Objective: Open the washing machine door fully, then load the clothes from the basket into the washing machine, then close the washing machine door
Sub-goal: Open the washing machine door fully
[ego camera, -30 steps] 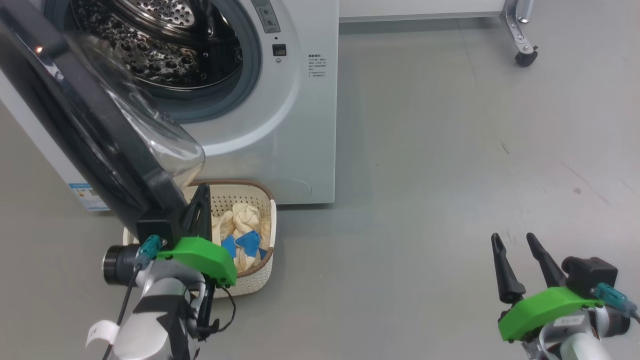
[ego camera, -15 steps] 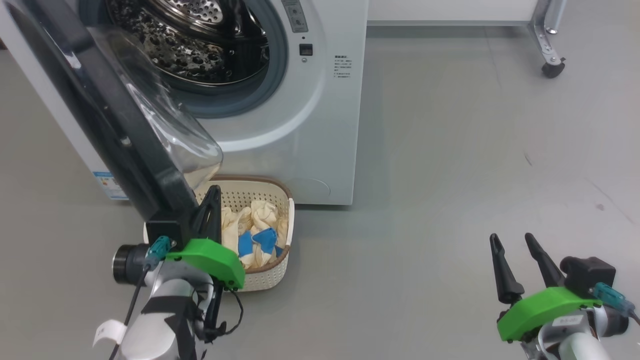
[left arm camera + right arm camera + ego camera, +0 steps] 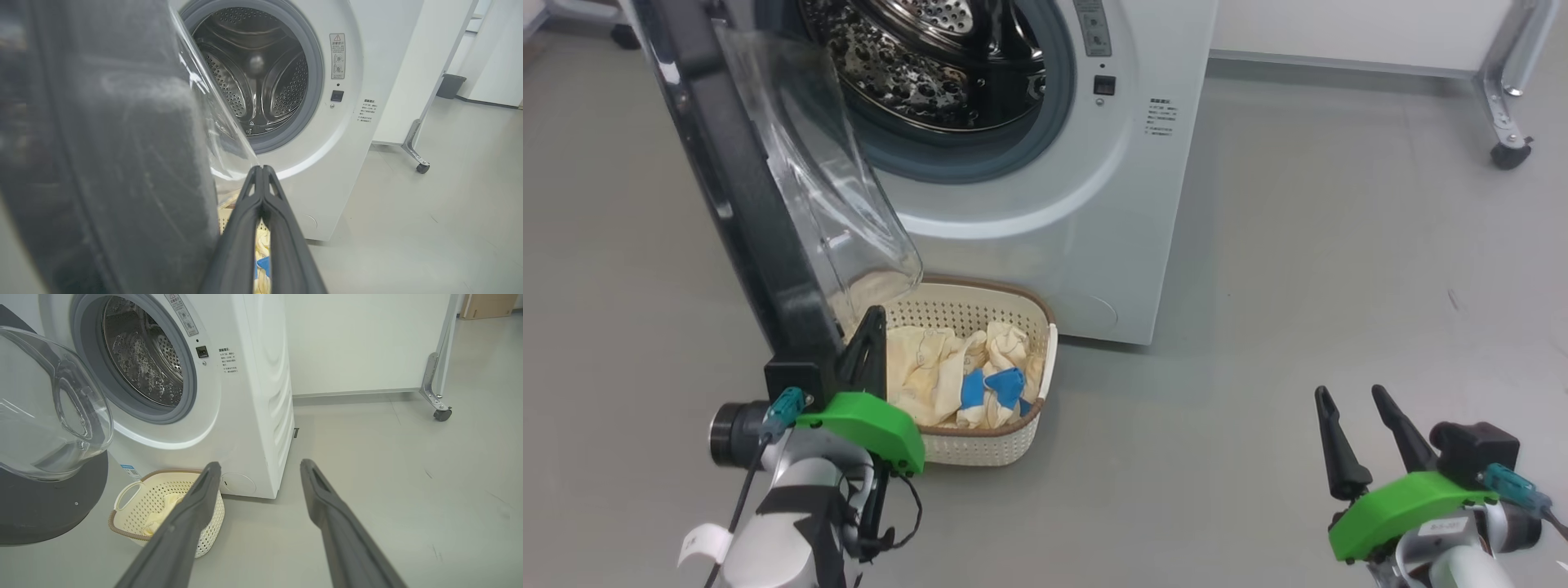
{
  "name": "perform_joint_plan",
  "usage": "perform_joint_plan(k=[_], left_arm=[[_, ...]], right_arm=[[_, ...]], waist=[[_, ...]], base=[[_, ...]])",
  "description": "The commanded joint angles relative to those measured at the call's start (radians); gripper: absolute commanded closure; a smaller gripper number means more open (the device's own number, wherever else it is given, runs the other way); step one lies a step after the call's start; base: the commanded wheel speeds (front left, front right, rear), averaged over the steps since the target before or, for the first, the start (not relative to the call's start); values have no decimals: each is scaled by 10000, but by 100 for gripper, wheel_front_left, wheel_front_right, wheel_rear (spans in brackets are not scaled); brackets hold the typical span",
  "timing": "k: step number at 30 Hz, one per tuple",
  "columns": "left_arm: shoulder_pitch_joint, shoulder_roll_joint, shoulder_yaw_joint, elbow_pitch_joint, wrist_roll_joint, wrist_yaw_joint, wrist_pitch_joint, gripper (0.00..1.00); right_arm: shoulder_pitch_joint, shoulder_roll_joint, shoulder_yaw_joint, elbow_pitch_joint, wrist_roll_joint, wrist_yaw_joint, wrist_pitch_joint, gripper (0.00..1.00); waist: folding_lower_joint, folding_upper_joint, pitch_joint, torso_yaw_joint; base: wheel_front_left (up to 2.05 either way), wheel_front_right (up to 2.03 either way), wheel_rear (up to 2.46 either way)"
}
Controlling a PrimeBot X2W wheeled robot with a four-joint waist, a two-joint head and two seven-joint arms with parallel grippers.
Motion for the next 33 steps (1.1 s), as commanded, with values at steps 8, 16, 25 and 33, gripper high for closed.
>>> perform_joint_plan(k=[8, 16, 25, 33], left_arm=[[-310, 313, 430, -189, -81, 90, -57, 100], [-238, 379, 579, -199, -68, 132, -57, 100], [-174, 565, 948, -320, -127, 197, -57, 100], [-196, 882, 1564, -594, -258, 301, -57, 100]], right_arm=[[-393, -76, 241, -284, 49, 2, -15, 0], [-381, -33, 352, -287, 51, 2, -22, 0], [-386, -44, 435, -332, 44, 2, 17, 0], [-549, -161, 529, -560, -9, 2, 128, 0]], waist=[[0, 0, -9, 801], [0, 0, 11, 1415], [0, 0, 136, 2011], [0, 0, 609, 2399]], base=[[0, 0, 0], [0, 0, 0], [0, 0, 0], [0, 0, 0]])
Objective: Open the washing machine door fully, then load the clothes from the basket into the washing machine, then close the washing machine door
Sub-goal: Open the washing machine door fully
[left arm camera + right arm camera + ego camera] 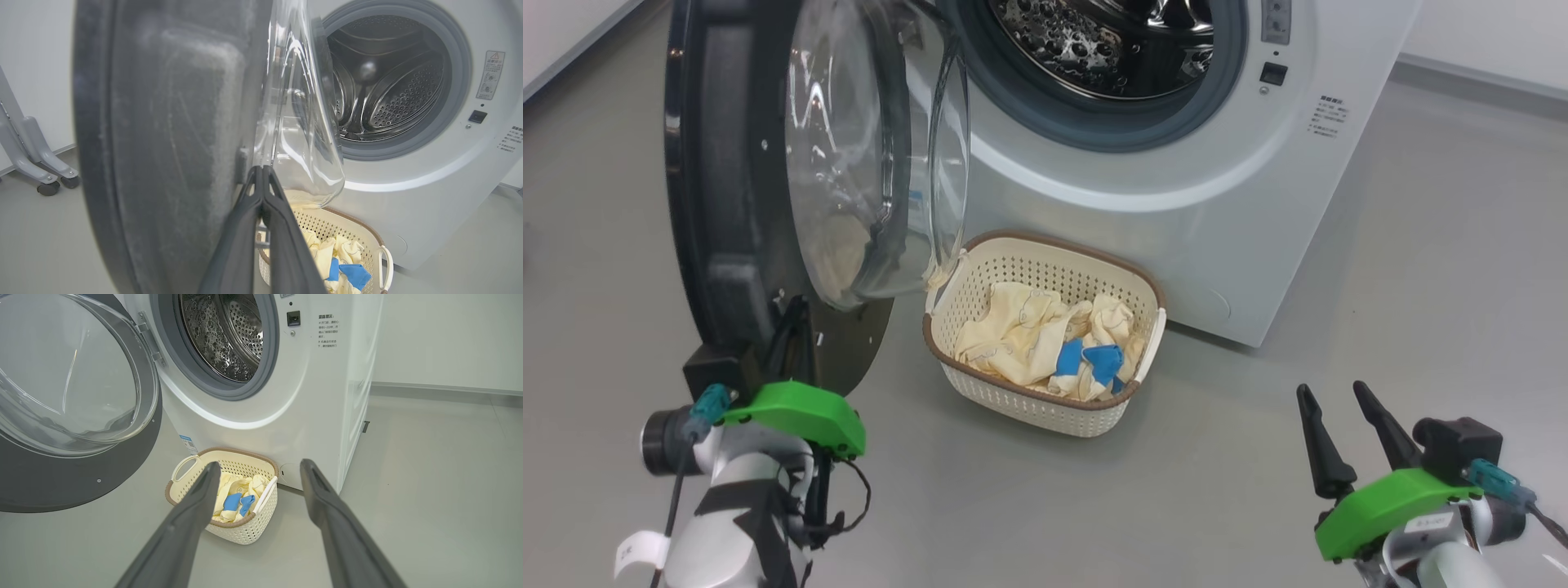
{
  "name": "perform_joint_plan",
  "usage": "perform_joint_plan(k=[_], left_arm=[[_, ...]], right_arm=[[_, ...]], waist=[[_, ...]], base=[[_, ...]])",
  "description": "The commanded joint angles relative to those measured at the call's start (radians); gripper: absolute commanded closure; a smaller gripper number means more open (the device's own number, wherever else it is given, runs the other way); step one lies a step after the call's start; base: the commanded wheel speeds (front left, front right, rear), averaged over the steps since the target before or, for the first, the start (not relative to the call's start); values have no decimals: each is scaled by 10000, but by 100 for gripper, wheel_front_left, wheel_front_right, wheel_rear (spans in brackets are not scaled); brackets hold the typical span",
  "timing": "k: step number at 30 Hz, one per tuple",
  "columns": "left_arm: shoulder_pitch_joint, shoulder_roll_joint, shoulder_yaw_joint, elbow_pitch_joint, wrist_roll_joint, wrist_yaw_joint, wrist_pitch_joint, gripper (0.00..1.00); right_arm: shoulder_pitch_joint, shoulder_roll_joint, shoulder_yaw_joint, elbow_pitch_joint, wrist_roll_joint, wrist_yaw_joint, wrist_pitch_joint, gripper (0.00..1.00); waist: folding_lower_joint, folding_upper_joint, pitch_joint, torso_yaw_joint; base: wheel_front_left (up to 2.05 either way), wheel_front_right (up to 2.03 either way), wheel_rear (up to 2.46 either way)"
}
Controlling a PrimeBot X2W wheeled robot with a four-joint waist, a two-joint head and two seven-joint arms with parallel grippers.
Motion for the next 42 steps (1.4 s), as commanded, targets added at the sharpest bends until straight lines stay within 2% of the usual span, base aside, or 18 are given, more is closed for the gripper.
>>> perform_joint_plan(k=[1, 10, 21, 29, 42], left_arm=[[-342, 487, 595, -390, -80, 132, -57, 100], [-497, 1038, 1365, -707, -136, 213, -57, 100], [-797, 1401, 2413, -872, -570, 153, -57, 100], [-1138, 2101, 3224, -577, -771, -59, -57, 100], [-1393, 3135, 4270, -222, -708, -33, -57, 100]], right_arm=[[-565, -217, 205, -387, -20, 2, 46, 0], [-761, -441, 224, -675, -142, 2, 237, 0], [-1127, -705, 363, -1203, -327, 2, 637, 0], [-1301, -873, 445, -1558, -430, 2, 904, 0], [-1220, -1303, 137, -2243, -598, 2, 1364, 0]], waist=[[0, 0, 233, 104], [0, 0, 935, 213], [0, 0, 1719, 164], [0, 0, 2375, -78], [0, 0, 3154, -345]], base=[[0, 0, 0], [0, 0, 0], [0, 0, 0], [0, 0, 0], [0, 0, 0]])
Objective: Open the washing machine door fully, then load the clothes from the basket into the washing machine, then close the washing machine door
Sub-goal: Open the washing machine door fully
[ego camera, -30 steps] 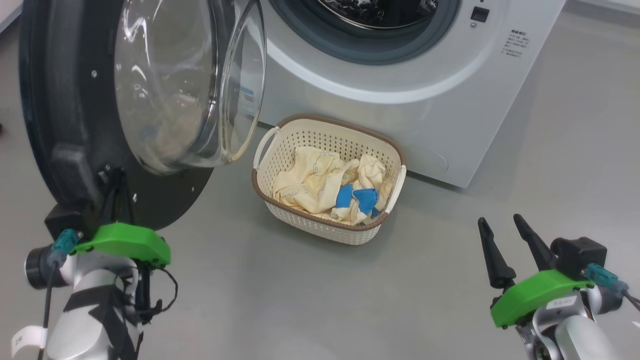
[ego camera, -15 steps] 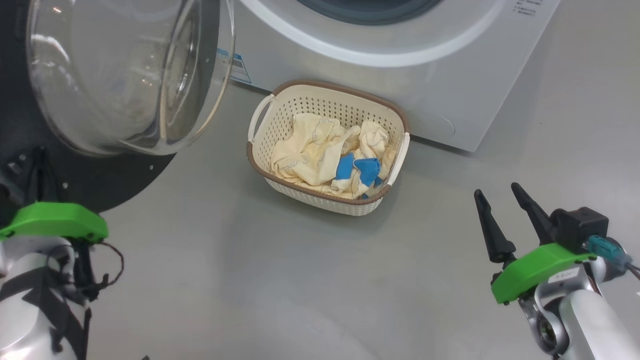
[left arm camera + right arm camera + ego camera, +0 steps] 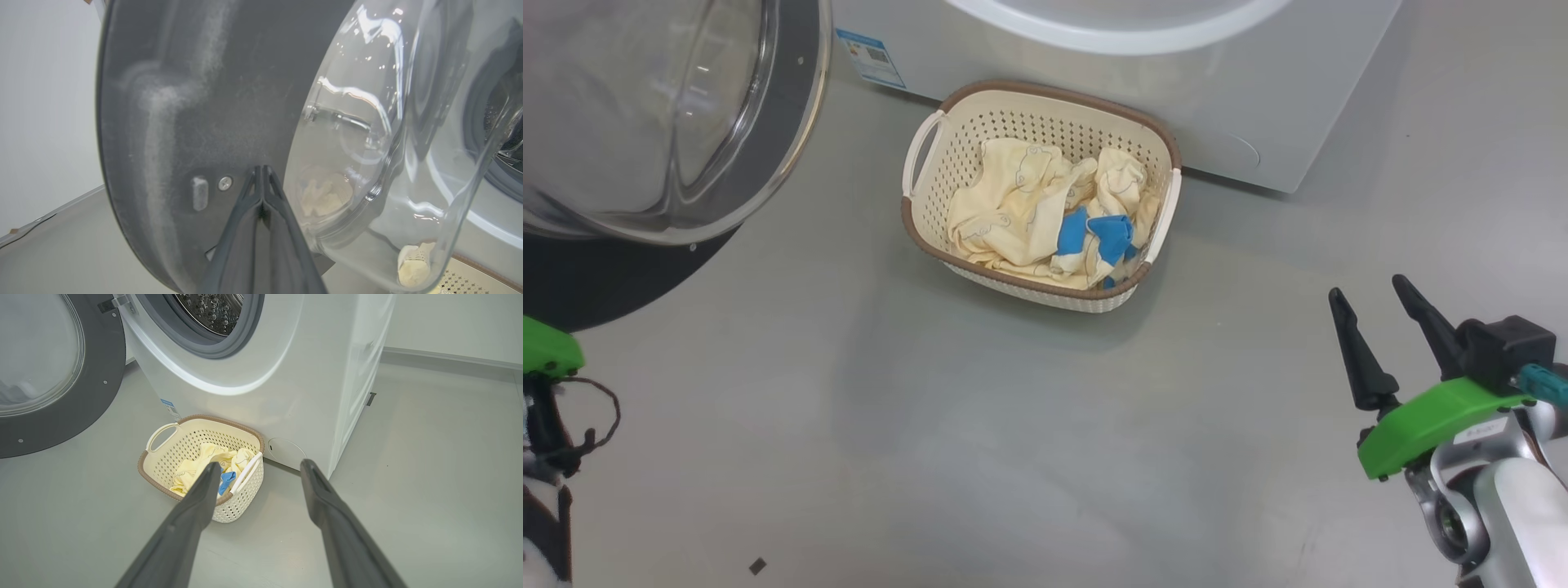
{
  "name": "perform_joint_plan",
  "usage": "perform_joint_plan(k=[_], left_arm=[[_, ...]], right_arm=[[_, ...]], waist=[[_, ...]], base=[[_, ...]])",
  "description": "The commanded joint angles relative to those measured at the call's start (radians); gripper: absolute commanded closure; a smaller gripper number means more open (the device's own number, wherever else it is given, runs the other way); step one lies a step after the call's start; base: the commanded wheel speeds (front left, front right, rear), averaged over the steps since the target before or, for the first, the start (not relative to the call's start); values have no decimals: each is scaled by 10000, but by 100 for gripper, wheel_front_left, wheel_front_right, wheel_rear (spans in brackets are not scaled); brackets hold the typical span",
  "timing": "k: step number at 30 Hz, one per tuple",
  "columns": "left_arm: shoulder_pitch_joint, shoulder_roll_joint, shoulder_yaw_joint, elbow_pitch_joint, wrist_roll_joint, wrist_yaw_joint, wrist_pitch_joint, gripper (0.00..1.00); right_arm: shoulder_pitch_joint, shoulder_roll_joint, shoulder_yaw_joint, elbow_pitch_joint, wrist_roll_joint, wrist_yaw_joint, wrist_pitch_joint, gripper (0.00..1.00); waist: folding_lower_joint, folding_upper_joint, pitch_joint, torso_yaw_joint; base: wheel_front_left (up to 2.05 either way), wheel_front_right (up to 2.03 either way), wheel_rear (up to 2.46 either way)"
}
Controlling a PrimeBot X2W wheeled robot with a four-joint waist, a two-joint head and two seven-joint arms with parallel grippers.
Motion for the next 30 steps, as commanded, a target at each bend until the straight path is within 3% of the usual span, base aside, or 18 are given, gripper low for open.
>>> perform_joint_plan(k=[1, 13, 30], left_arm=[[-420, 826, 578, -170, 18, 29, -57, 100], [-1202, 1035, 1032, 341, 338, -133, -57, 100], [-1129, 864, 1202, 380, 1130, -456, -57, 100]], right_arm=[[-204, -166, 114, -455, -126, 2, 55, 0], [-132, -440, -169, -1169, -265, 2, 540, 0], [-74, -216, -142, -1097, -254, 2, 542, 0]], waist=[[0, 0, 124, -9], [0, 0, 686, 189], [0, 0, 372, 193]], base=[[0, 0, 0], [0, 0, 0], [0, 0, 0]])
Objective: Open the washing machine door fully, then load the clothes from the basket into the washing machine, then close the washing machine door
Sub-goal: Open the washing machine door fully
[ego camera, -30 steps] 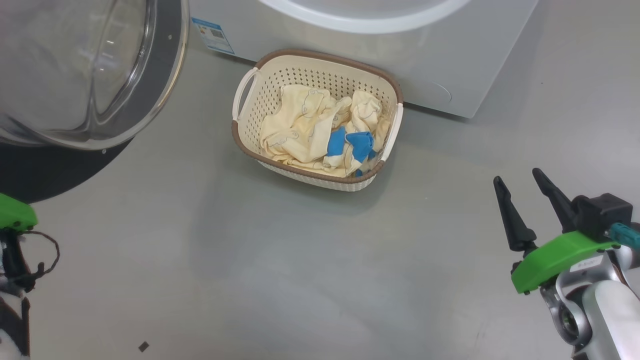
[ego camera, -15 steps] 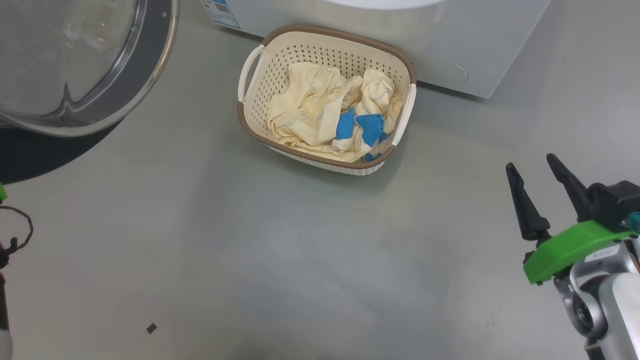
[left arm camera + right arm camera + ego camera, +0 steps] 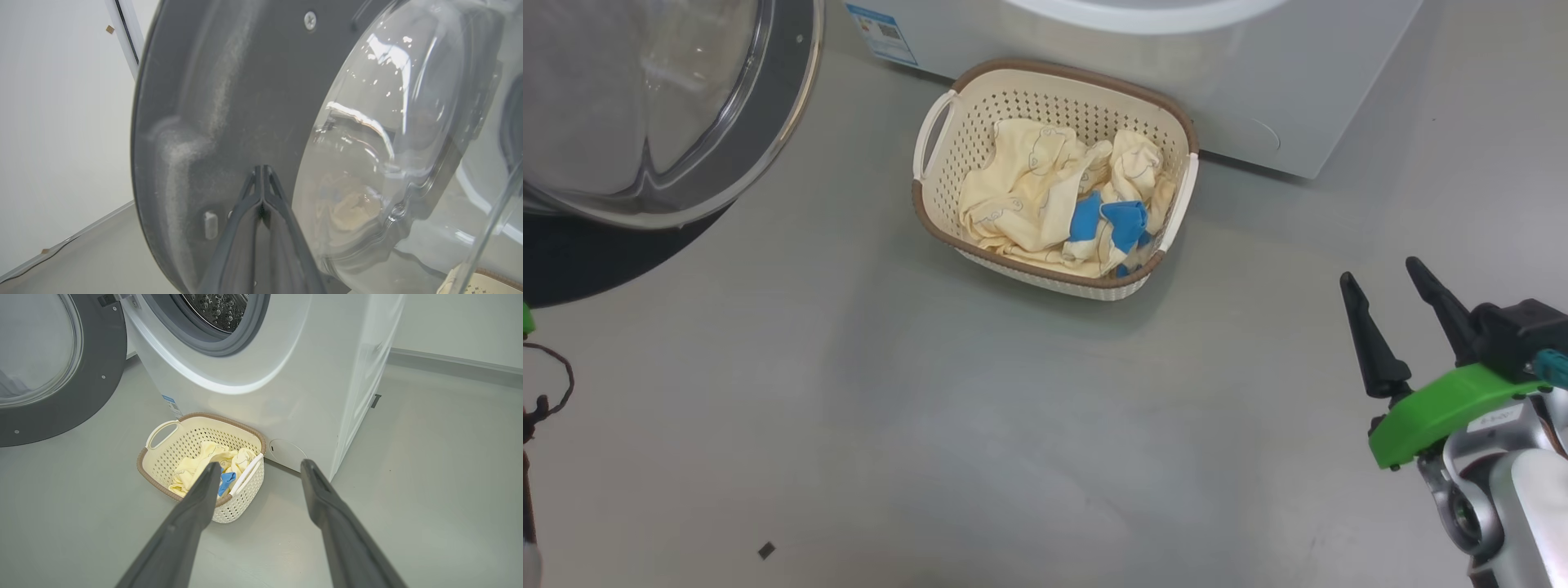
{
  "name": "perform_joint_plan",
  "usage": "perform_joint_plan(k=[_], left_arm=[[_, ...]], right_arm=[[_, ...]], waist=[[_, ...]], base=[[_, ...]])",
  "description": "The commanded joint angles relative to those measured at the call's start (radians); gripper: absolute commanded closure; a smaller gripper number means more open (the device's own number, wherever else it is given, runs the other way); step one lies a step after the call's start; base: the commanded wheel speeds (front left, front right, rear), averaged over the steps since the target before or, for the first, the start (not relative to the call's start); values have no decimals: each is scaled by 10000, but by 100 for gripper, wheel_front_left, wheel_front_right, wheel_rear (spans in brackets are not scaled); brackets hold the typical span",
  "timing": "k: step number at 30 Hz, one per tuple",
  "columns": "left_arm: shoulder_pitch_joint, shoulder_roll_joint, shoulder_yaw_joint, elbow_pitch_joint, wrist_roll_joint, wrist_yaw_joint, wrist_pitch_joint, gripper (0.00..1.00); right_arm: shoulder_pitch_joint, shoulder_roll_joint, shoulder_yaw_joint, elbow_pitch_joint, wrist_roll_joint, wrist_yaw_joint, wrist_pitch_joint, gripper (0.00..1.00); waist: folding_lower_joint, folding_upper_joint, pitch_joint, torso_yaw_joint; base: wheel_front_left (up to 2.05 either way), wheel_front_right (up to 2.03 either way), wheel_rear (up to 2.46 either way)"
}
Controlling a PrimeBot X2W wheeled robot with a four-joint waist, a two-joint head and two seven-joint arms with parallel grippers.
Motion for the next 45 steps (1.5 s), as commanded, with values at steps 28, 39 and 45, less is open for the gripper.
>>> perform_joint_plan(k=[28, 39, 45], left_arm=[[2856, -637, -1672, -2891, 1255, -285, 173, 100], [4724, -1551, -2302, -4337, 1003, -150, 599, 100], [5344, -1923, -2493, -4808, 823, -101, 437, 100]], right_arm=[[29, 1091, -55, 1806, 870, 2, -1906, 0], [486, 1302, 108, 2163, 1087, 2, -2215, 0], [559, 1372, 218, 2117, 1072, 2, -2298, 0]], waist=[[0, 0, -2969, -1467], [0, 0, -4205, -2444], [0, 0, -4420, -2999]], base=[[0, 0, 0], [0, 0, 0], [0, 0, 0]])
